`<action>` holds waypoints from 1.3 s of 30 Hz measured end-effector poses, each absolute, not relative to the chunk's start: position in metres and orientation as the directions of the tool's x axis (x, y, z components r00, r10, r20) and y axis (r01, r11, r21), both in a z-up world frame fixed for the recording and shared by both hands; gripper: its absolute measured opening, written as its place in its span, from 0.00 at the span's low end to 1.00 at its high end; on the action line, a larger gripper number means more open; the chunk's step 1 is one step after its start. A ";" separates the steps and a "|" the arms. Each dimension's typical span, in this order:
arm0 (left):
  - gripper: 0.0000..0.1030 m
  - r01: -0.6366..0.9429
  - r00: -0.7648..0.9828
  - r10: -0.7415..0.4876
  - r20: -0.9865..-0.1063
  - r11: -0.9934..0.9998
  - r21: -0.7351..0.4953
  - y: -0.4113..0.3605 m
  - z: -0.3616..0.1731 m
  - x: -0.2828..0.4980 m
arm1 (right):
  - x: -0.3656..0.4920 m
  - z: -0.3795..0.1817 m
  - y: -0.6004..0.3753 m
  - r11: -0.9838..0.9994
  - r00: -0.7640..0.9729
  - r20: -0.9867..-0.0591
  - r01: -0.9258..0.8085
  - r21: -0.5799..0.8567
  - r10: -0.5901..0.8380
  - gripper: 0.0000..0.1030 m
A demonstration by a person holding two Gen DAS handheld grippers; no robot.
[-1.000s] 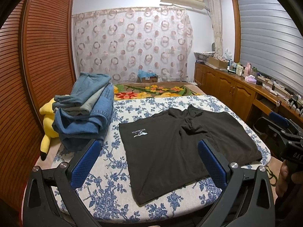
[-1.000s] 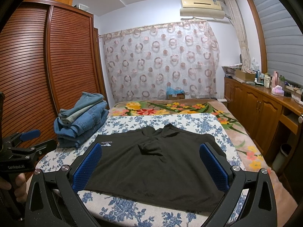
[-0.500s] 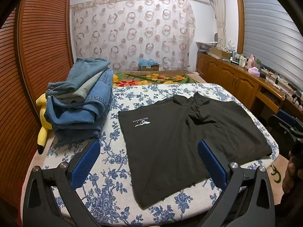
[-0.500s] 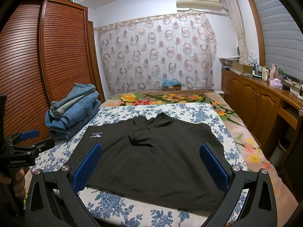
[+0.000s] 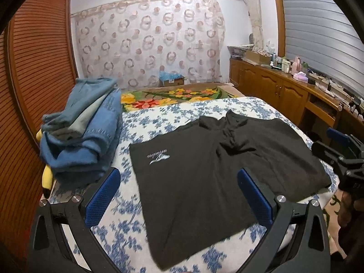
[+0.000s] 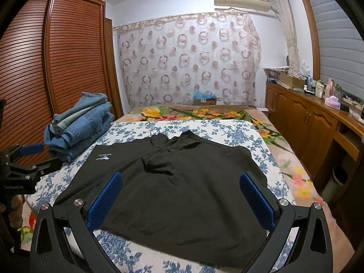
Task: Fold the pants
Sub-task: 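Lower the right gripper onto the black pants edge and close it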
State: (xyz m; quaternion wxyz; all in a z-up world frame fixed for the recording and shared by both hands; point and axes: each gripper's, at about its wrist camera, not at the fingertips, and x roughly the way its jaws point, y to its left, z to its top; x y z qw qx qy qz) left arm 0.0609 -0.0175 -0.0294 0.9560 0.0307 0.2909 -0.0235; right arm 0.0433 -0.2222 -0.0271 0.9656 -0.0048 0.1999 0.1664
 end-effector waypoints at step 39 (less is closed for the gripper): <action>1.00 0.351 0.600 -0.169 -0.782 0.934 0.067 -0.120 -0.075 0.213 | 0.172 -0.019 -0.269 0.964 0.714 -0.660 -0.260 0.059 0.233 0.44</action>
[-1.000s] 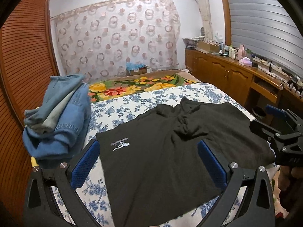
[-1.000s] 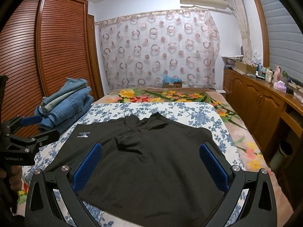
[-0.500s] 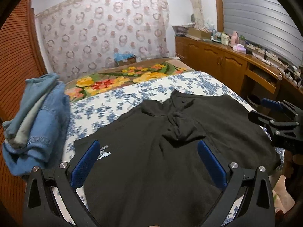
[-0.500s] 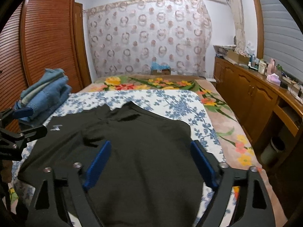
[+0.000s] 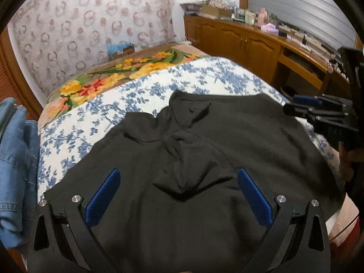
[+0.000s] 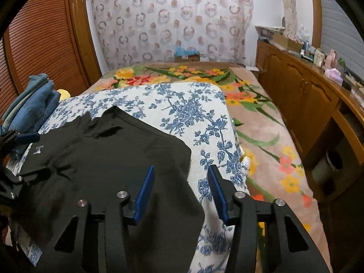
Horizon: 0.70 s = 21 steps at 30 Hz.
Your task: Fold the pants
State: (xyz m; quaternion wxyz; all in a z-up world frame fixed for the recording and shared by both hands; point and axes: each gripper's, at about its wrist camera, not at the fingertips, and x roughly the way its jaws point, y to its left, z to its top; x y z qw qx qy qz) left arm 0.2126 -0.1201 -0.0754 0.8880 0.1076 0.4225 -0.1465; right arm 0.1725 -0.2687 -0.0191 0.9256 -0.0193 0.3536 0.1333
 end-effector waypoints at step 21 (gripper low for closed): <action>1.00 0.333 0.553 -0.120 -0.824 0.939 0.087 -0.106 -0.097 0.217 | 0.175 0.006 -0.259 0.930 0.701 -0.640 -0.365 0.055 0.313 0.03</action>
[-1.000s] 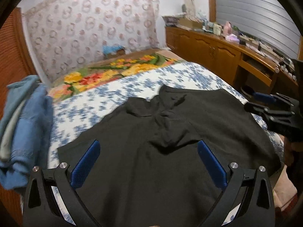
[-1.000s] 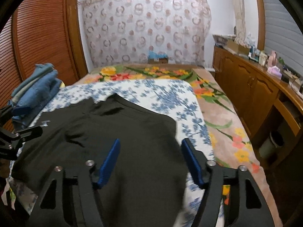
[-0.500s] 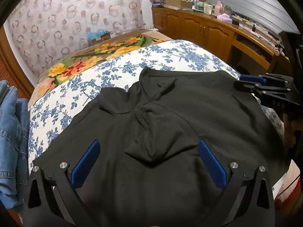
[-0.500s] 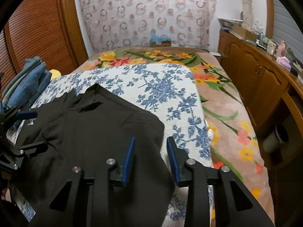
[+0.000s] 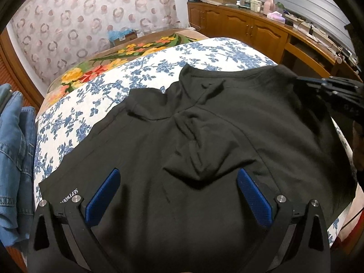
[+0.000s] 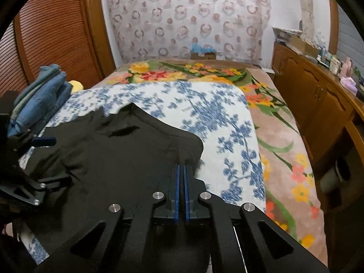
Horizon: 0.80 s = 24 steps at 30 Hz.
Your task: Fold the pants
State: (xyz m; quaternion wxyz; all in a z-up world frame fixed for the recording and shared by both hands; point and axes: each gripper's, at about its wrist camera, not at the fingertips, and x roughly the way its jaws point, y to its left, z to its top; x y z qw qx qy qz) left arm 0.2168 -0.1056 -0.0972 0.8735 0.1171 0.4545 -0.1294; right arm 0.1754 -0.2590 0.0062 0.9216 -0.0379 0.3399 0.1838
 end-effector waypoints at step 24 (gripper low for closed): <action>1.00 0.286 0.569 -0.124 -0.813 0.957 0.055 -0.072 -0.098 0.201 | 0.131 0.016 -0.256 0.877 0.666 -0.605 -0.465 0.121 0.437 0.34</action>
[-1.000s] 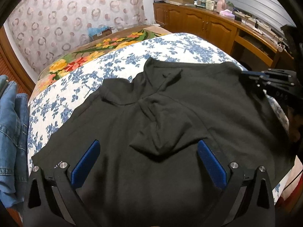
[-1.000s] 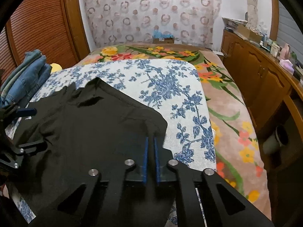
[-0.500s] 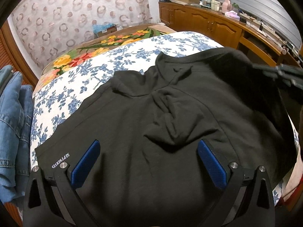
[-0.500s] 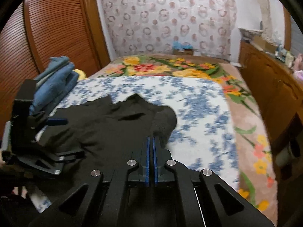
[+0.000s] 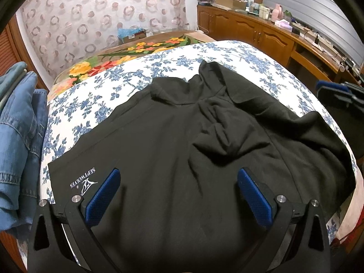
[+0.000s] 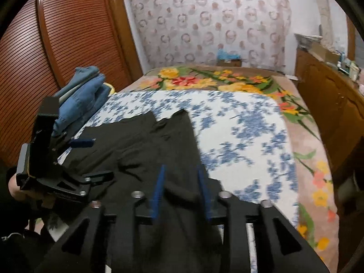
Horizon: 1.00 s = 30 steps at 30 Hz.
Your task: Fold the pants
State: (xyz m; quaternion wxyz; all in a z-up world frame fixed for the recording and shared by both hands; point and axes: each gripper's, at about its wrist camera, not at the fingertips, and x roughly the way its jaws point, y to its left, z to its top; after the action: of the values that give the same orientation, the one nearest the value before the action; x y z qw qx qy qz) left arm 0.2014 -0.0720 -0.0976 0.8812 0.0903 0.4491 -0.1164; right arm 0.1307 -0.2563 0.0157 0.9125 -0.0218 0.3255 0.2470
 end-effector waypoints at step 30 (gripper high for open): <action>1.00 0.292 0.569 -0.167 -0.805 0.956 0.008 -0.054 -0.114 0.194 | 0.174 -0.017 -0.195 0.832 0.504 -0.737 -0.537 0.142 0.451 0.30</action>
State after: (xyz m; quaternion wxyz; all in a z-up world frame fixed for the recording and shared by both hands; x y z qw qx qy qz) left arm 0.1943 -0.0538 -0.1141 0.8830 0.0699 0.4454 -0.1301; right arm 0.1741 -0.1948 -0.0167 0.8655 -0.0526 0.4083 0.2854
